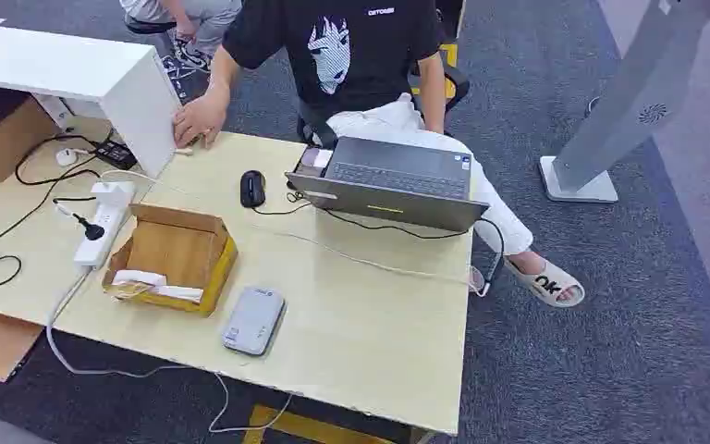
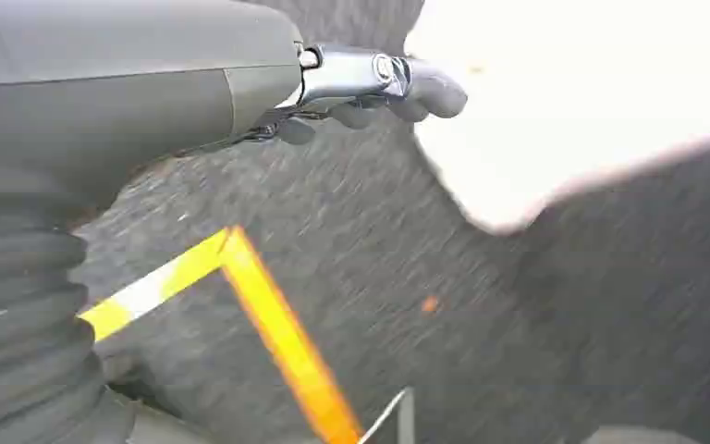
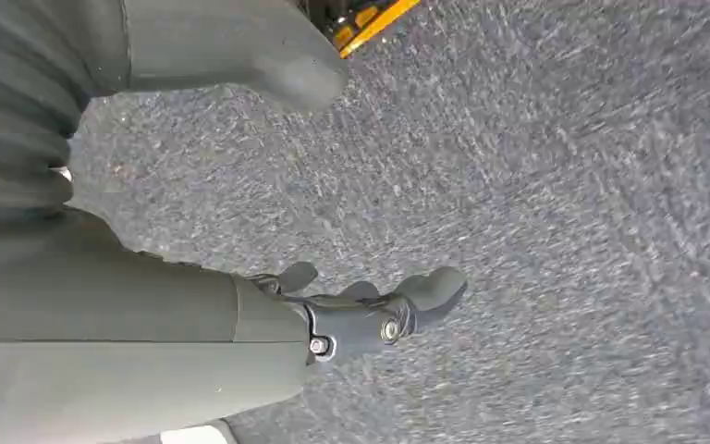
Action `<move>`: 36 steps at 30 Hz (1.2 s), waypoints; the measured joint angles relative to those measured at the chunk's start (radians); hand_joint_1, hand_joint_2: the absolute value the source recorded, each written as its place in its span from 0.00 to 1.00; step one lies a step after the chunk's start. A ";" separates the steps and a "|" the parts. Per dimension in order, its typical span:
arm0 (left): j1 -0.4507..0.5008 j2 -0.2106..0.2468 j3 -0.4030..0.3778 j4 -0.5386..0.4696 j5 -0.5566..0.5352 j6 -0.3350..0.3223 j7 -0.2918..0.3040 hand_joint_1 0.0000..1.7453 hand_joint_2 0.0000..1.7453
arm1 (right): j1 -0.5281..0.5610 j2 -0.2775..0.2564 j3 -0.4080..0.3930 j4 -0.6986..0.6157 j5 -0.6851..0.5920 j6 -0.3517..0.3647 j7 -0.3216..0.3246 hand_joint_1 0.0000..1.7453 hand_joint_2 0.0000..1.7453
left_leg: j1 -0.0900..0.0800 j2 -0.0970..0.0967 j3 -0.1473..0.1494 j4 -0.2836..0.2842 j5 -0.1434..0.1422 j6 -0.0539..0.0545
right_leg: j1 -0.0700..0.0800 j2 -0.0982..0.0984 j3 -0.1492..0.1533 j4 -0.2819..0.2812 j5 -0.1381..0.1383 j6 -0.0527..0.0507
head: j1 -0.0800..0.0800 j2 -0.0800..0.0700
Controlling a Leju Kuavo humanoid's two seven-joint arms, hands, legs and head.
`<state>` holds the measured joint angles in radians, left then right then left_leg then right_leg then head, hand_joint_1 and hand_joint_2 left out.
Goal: Pass the card to the sensor for recognition and then transmit it.
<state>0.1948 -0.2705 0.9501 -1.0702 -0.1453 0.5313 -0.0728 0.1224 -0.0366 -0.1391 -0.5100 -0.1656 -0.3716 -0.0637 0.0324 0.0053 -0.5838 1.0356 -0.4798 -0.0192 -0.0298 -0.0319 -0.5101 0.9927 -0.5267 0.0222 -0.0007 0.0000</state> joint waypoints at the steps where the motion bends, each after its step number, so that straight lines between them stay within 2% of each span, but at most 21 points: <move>1: 0.003 -0.003 0.015 -0.027 -0.006 0.011 -0.001 0.00 1.00 | 0.002 0.002 -0.017 -0.005 0.009 0.000 0.001 0.00 1.00 | 0.000 0.000 0.000 0.000 0.000 0.000 | 0.000 0.000 0.000 0.000 0.000 0.000 | 0.000 0.000; 5: 0.018 -0.015 0.051 -0.148 -0.024 0.036 -0.010 0.00 1.00 | 0.012 0.016 -0.083 -0.024 0.056 0.008 0.011 0.00 1.00 | 0.000 0.000 0.000 0.000 0.000 0.000 | 0.000 0.000 0.000 0.000 0.000 0.000 | 0.000 0.000; 9: 0.012 -0.021 0.104 -0.246 -0.044 0.026 -0.031 0.00 1.00 | 0.020 0.036 -0.151 -0.047 0.114 0.026 0.024 0.00 1.00 | 0.000 0.000 0.000 0.000 0.000 0.000 | 0.000 0.000 0.000 0.000 0.000 0.000 | 0.000 0.000; 21: -0.051 -0.012 0.269 -0.487 -0.100 -0.135 -0.137 0.00 1.00 | 0.025 0.115 -0.369 -0.124 0.306 0.102 0.074 0.00 1.00 | 0.000 0.000 0.000 0.000 0.001 0.000 | 0.000 0.000 0.000 0.000 0.000 0.000 | 0.000 0.000; 27: -0.073 0.037 0.282 -0.589 -0.116 -0.237 -0.174 0.00 1.00 | 0.023 0.158 -0.490 -0.170 0.414 0.153 0.093 0.00 1.00 | 0.001 0.000 0.000 0.000 0.001 0.000 | 0.000 0.000 0.000 0.000 0.000 0.000 | 0.000 0.000; 36: -0.079 0.164 0.185 -0.672 -0.160 -0.277 -0.184 0.00 1.00 | 0.001 0.213 -0.679 -0.215 0.590 0.245 0.103 0.00 1.00 | 0.001 0.000 0.001 0.000 0.002 0.000 | 0.000 0.001 -0.001 0.000 0.001 0.000 | 0.000 0.000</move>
<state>0.1155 -0.1067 1.1356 -1.7426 -0.3056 0.2544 -0.2567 0.1231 0.1763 -0.8180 -0.7252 0.4239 -0.1266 0.0389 0.0331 0.0057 -0.5830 1.0355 -0.4780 -0.0197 -0.0296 -0.0313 -0.5109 0.9928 -0.5261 0.0222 -0.0008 0.0000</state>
